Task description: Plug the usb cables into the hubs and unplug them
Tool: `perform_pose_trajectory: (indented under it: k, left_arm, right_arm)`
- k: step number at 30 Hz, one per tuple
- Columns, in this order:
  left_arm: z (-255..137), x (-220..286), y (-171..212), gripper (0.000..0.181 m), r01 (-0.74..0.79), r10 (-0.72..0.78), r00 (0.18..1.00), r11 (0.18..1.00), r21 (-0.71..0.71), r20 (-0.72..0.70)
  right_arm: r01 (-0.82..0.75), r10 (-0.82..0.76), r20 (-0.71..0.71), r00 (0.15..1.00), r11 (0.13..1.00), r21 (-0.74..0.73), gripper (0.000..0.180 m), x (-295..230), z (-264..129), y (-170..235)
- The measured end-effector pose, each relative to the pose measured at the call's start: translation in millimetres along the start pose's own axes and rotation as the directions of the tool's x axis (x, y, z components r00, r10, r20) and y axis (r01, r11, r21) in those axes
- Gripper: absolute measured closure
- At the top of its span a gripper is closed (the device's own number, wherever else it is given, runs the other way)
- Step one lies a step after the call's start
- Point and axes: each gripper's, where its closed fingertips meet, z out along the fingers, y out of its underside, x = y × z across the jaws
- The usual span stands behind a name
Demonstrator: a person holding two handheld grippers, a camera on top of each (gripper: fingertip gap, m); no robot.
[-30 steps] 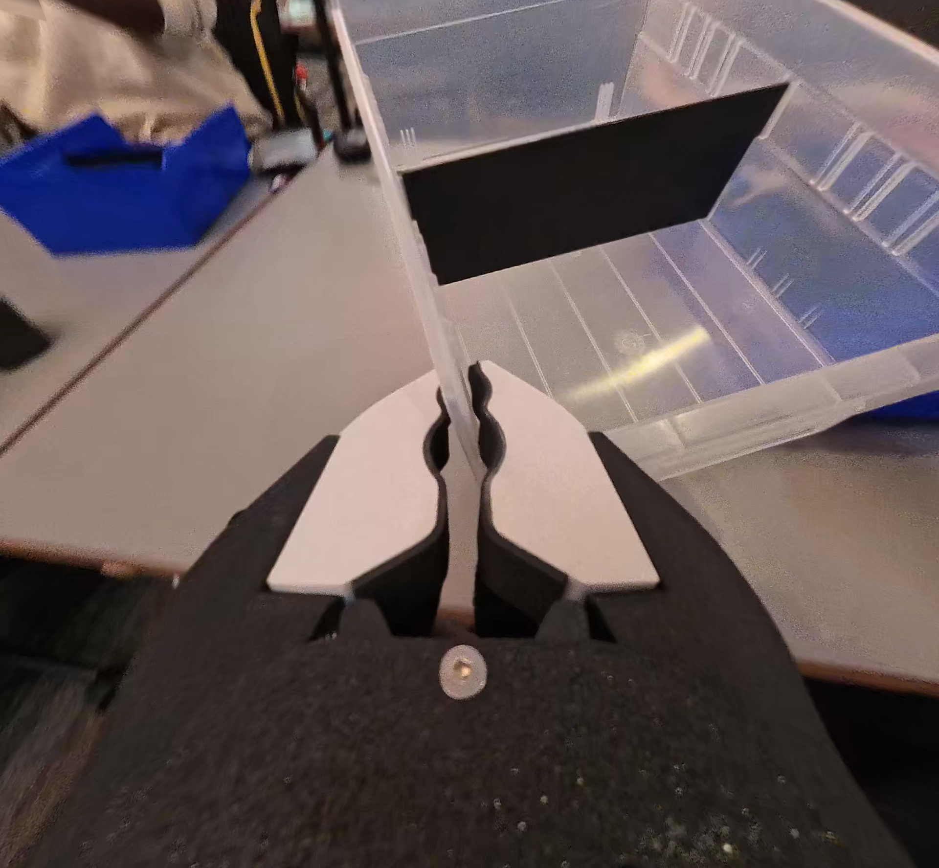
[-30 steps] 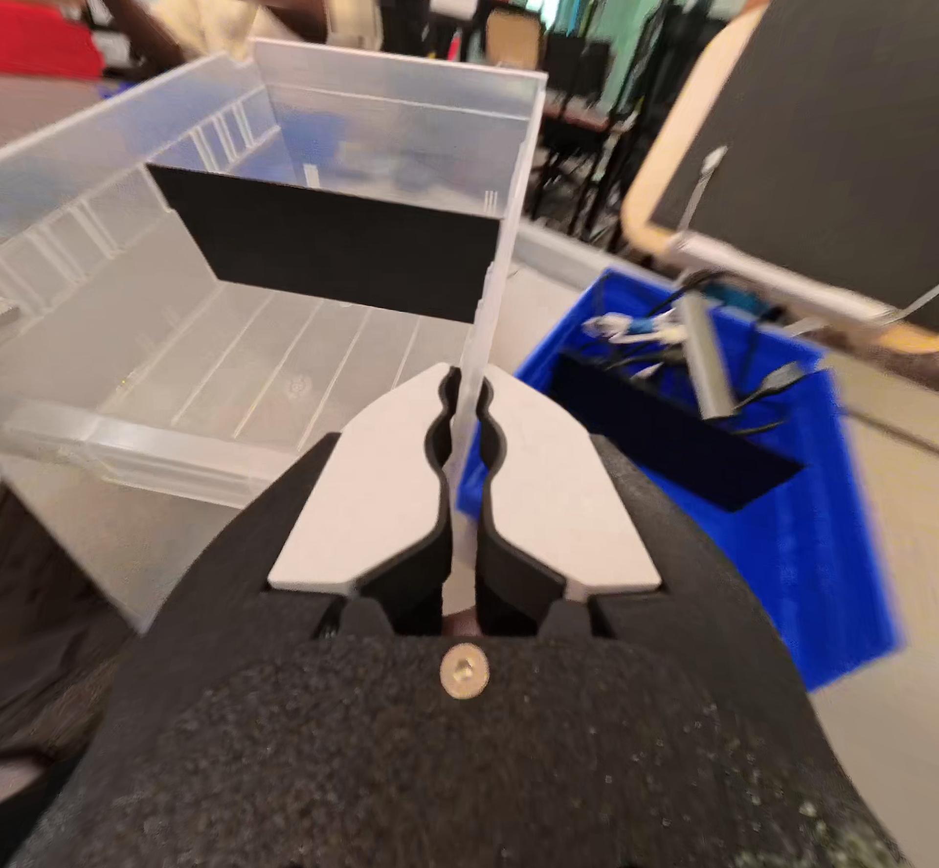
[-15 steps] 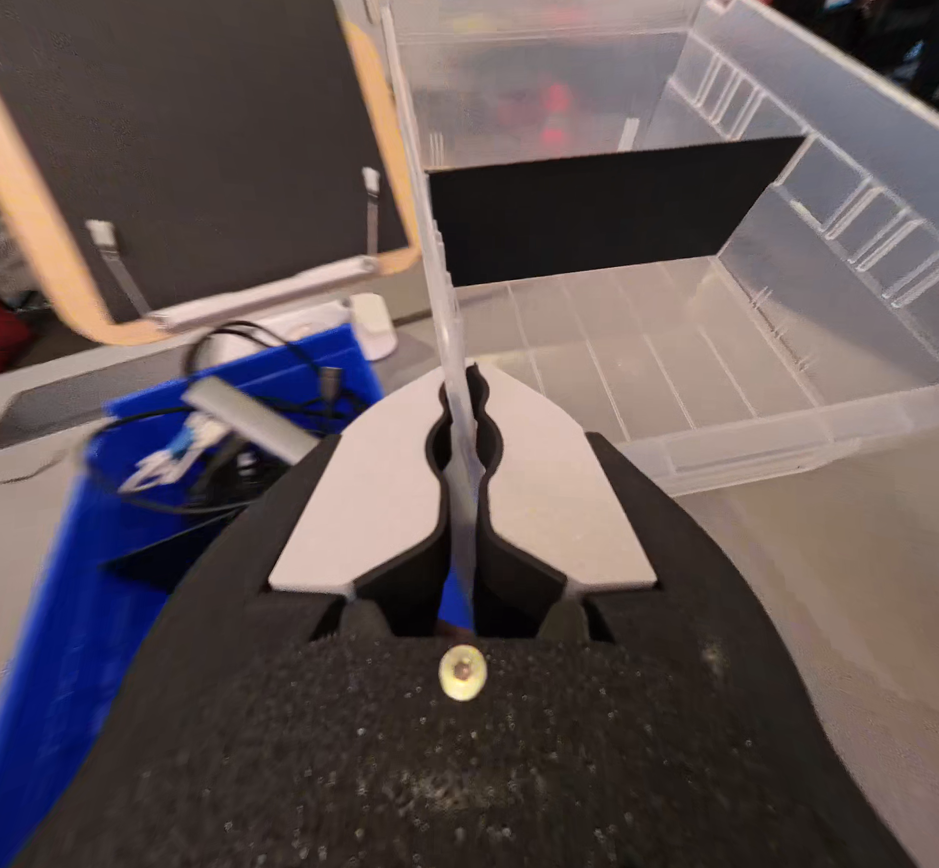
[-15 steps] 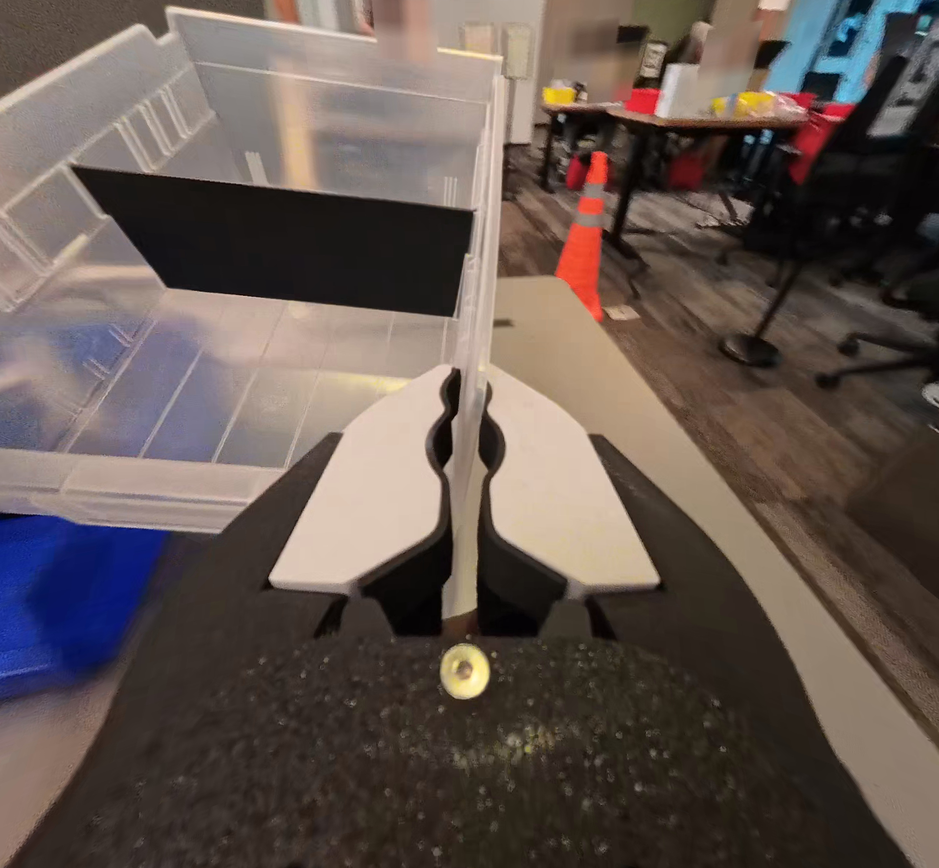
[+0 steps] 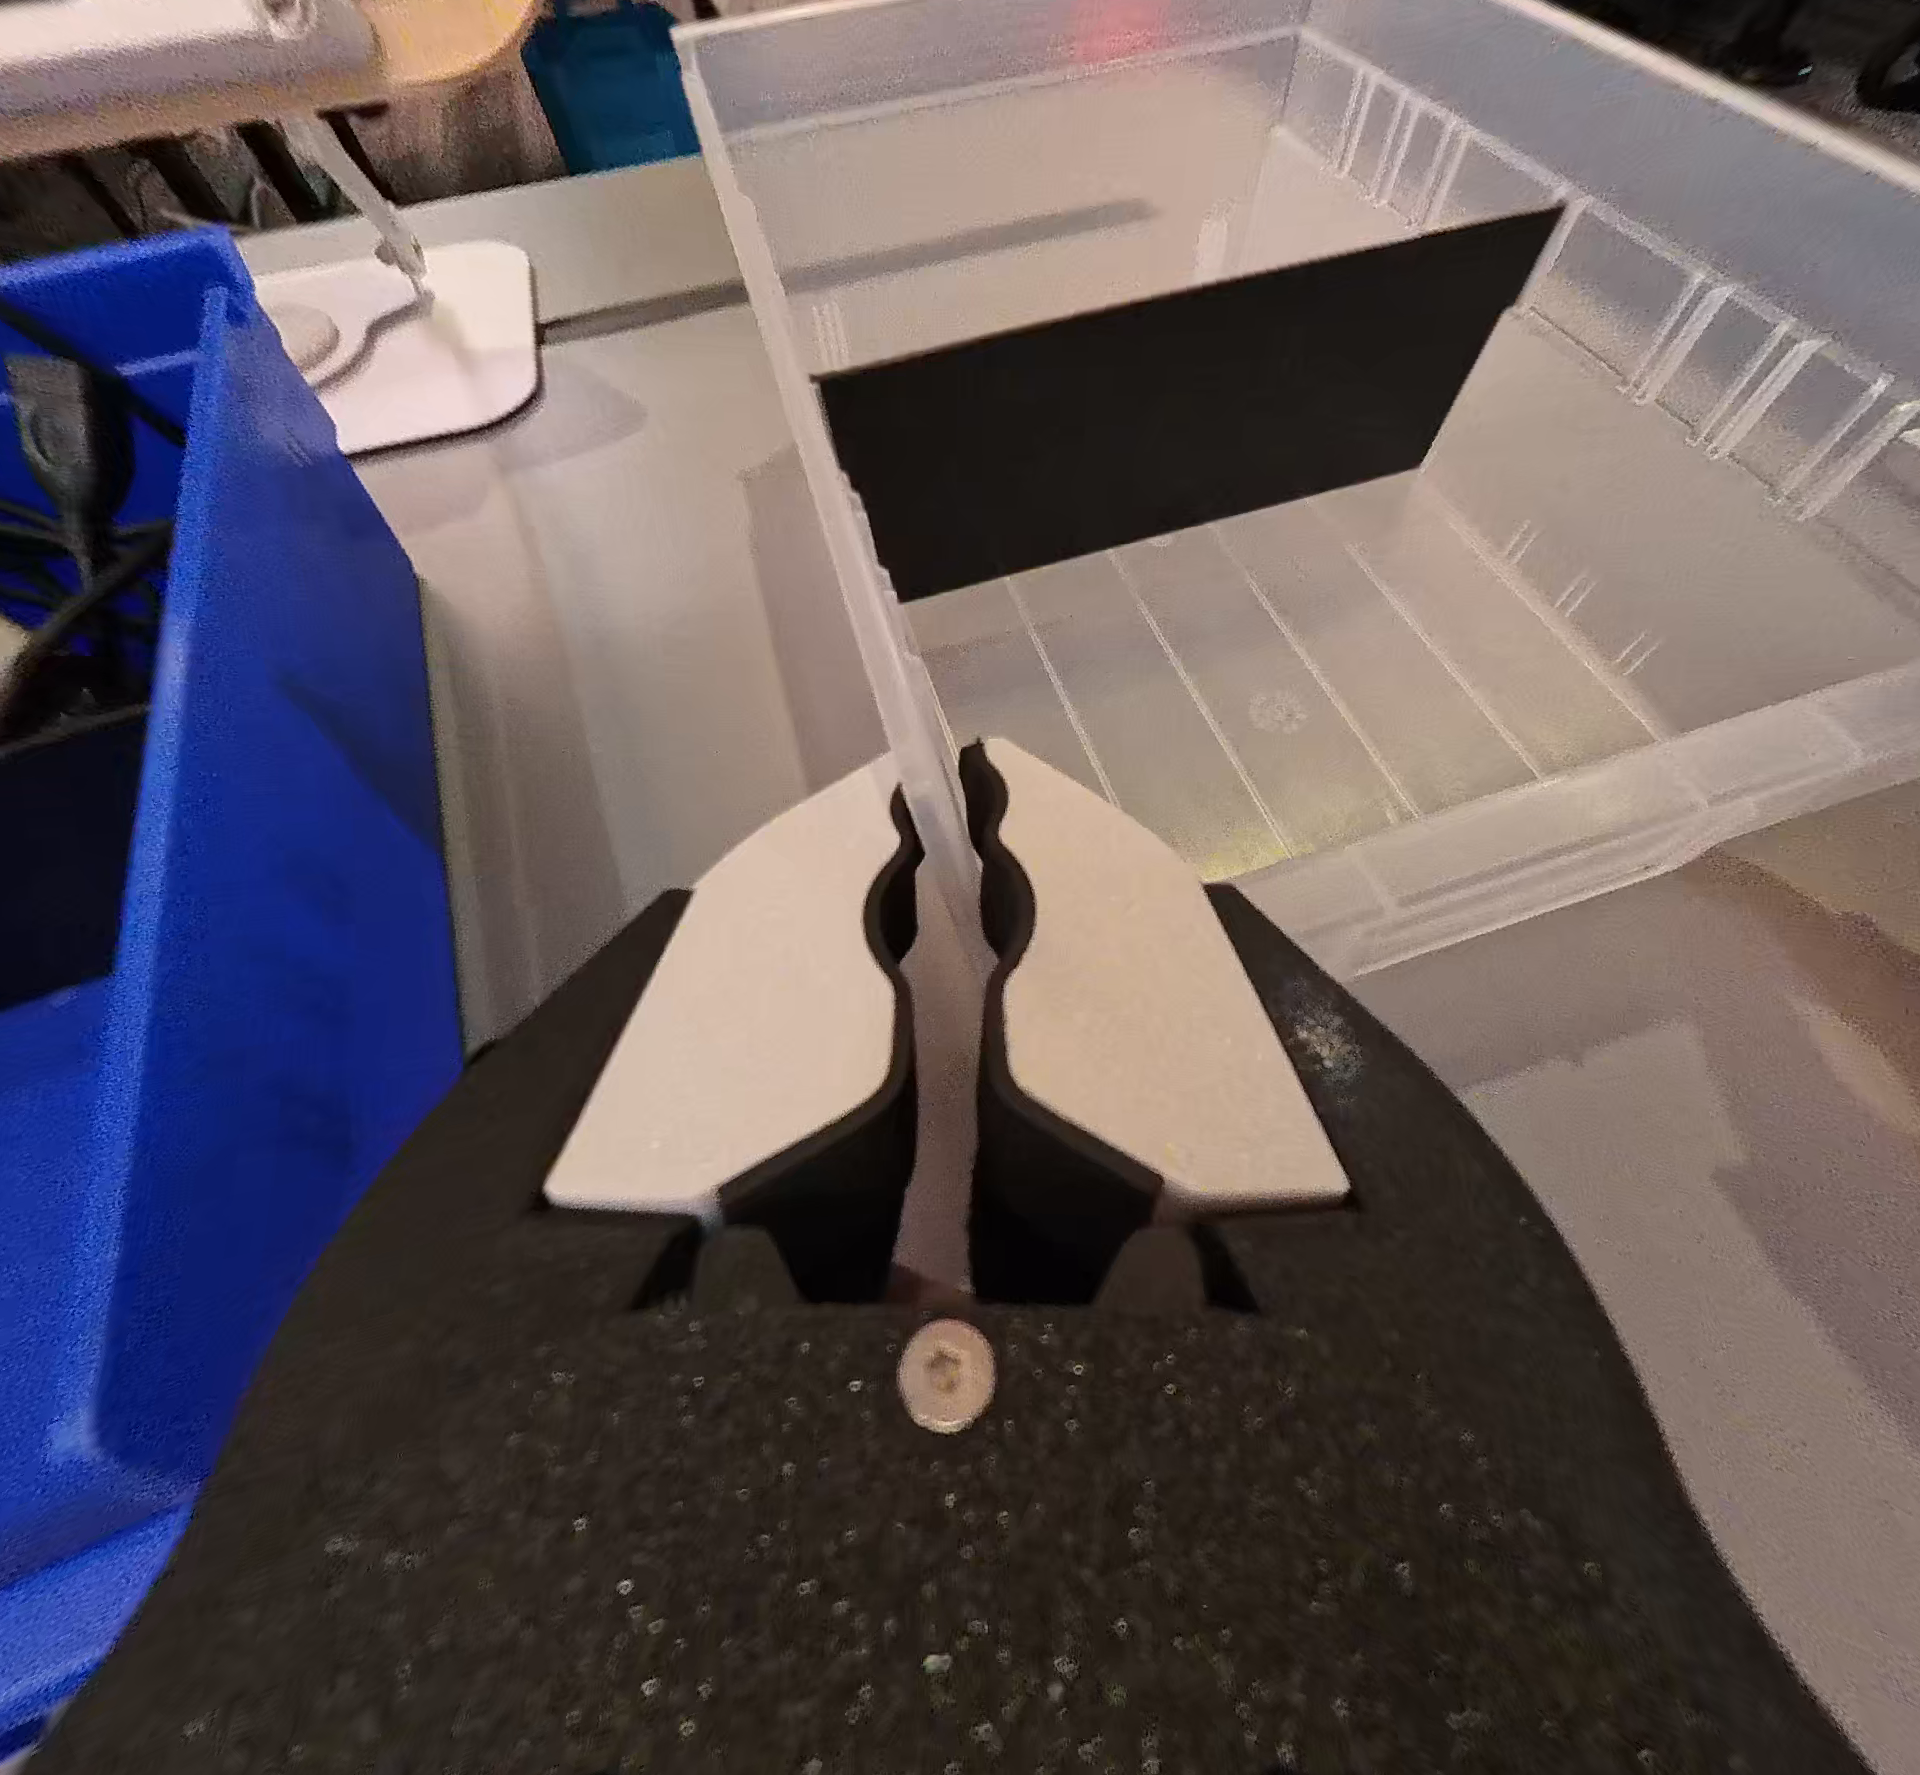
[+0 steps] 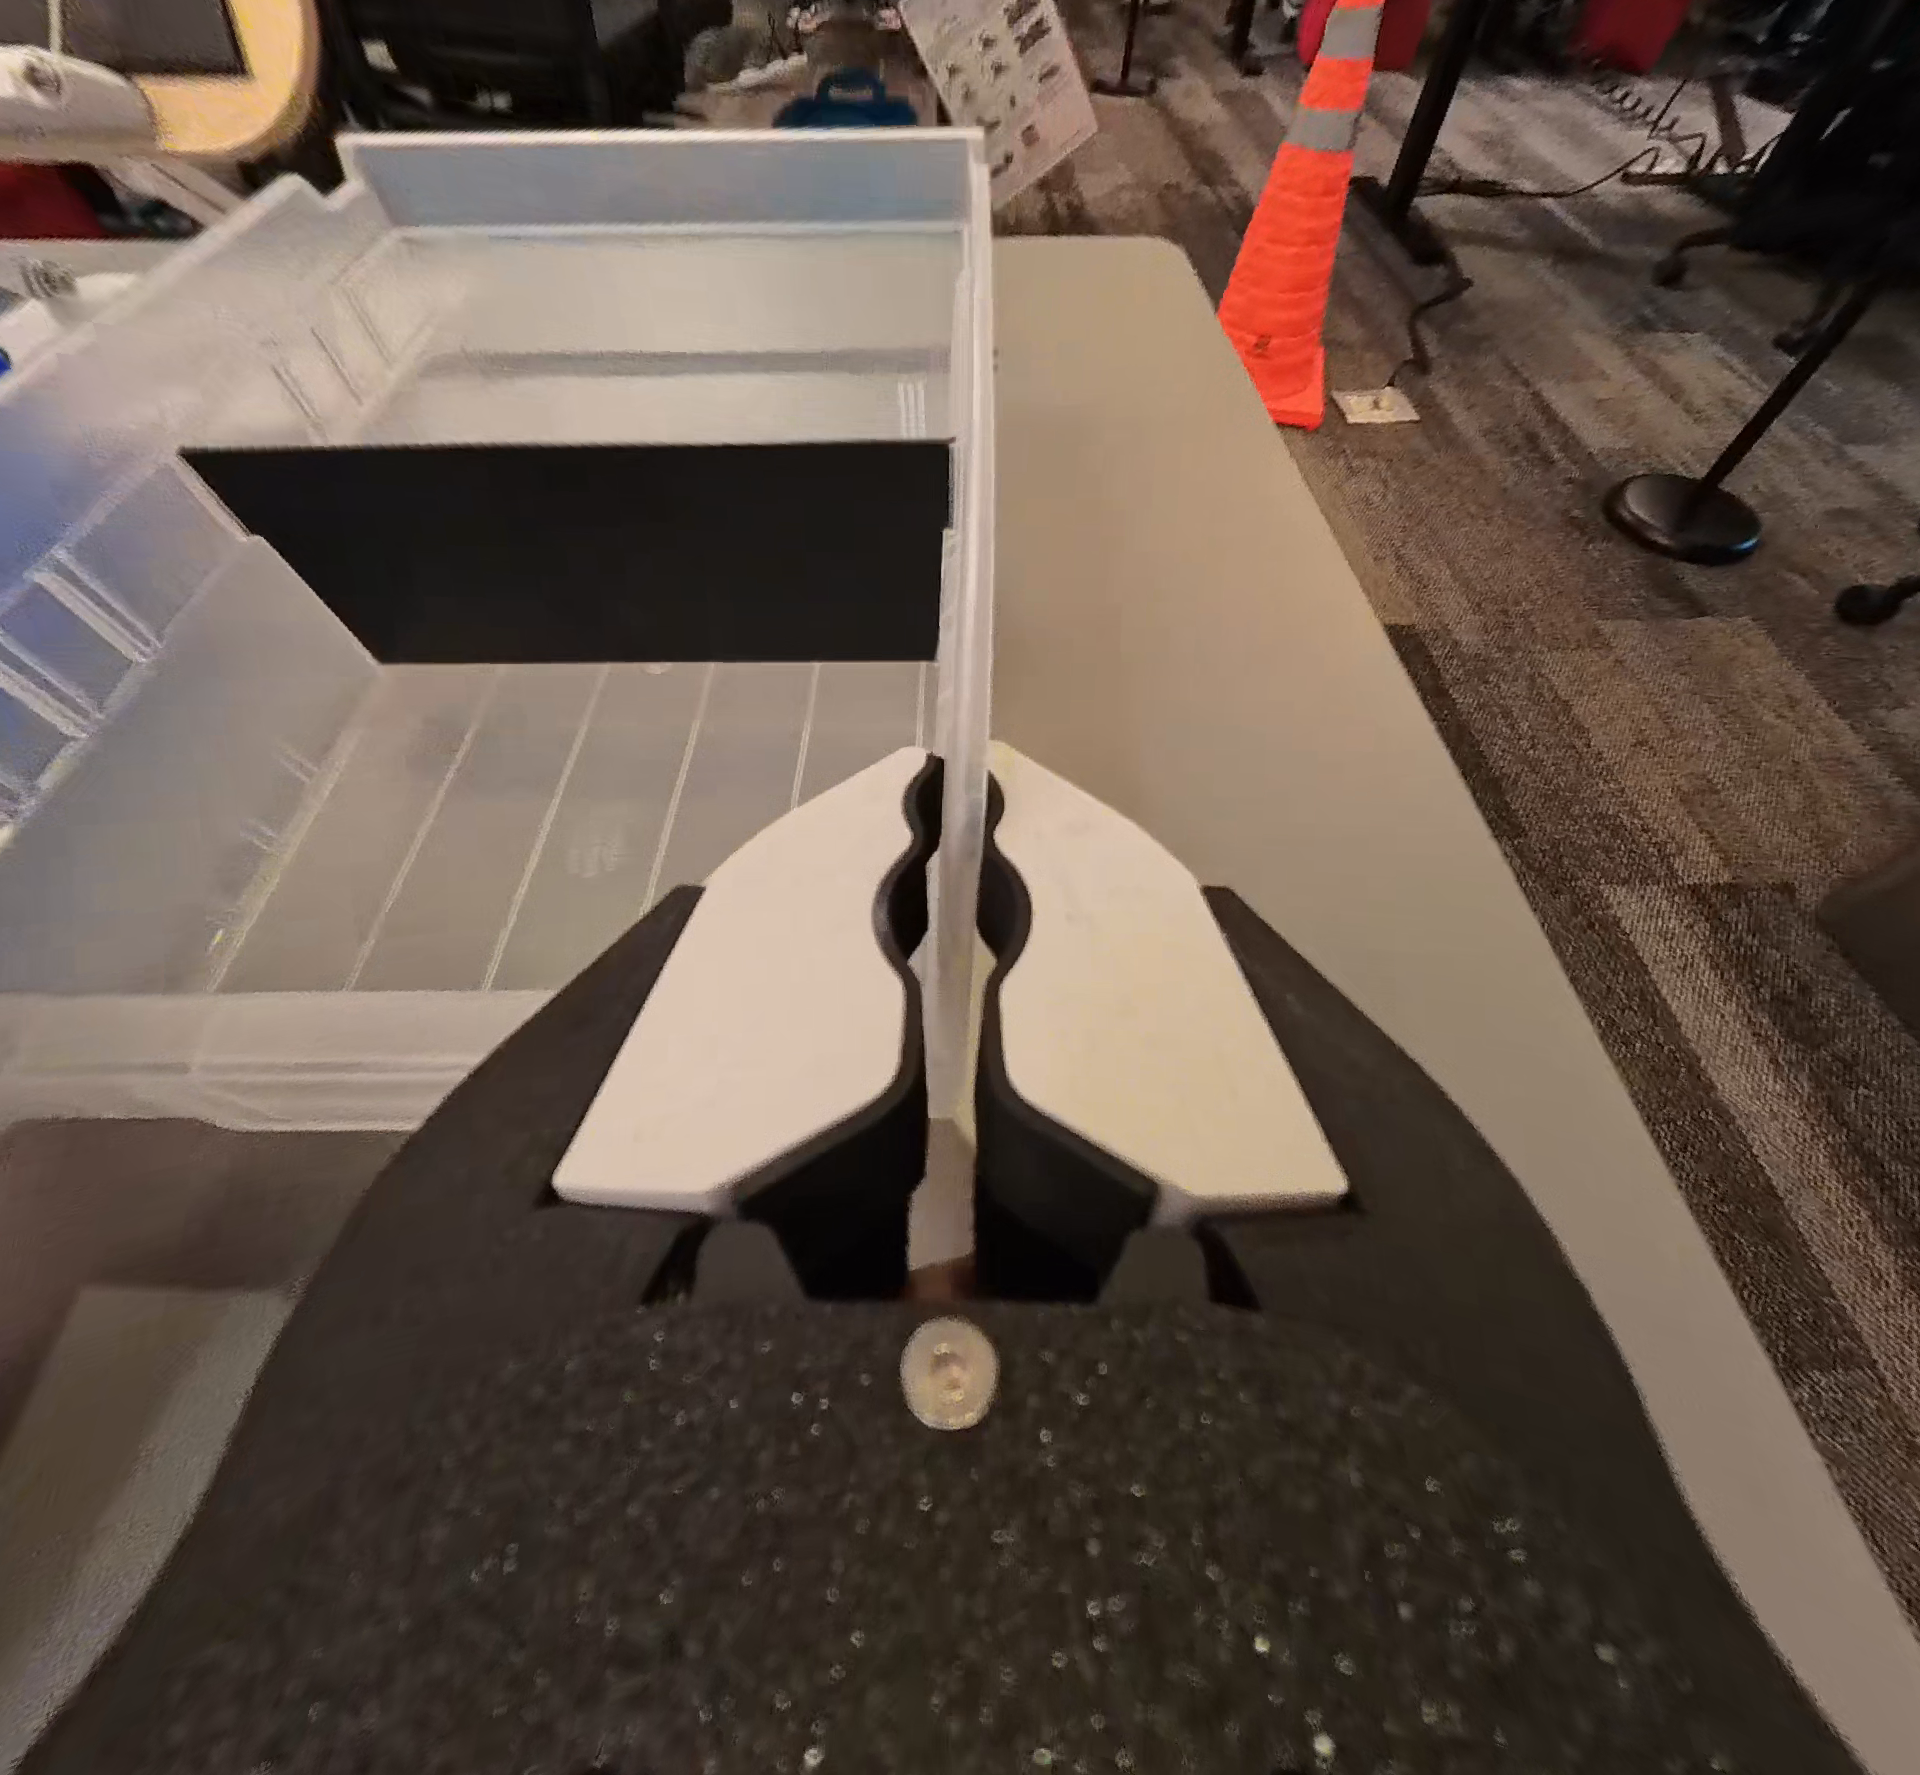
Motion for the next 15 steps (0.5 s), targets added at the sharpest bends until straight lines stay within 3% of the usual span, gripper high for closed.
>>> perform_pose_trajectory:
  k: [7, 10, 13, 15]
  left_arm:
    - [1, 2, 12, 0.164, 0.109, -0.108, 0.986, 0.994, -0.002, -0.129]
    - [-31, 0, -5, 0.151, 0.131, -0.121, 0.968, 0.991, 0.033, -0.222]
    - [-86, -16, -24, 0.149, 0.133, -0.1, 0.932, 0.988, 0.073, -0.348]
    - [-118, -54, -27, 0.148, 0.086, -0.043, 0.946, 0.989, 0.121, -0.321]
  right_arm:
    - [-0.077, 0.08, 0.054, 0.995, 0.995, -0.057, 0.176, -4, 23, 23]
    - [-0.057, 0.06, 0.033, 0.998, 0.996, -0.074, 0.17, -7, 18, 25]
    - [-0.013, 0.013, -0.049, 0.999, 1.0, 0.002, 0.159, -6, -3, 4]
    - [0.066, -0.055, -0.138, 0.989, 0.995, 0.079, 0.157, -10, -27, -18]
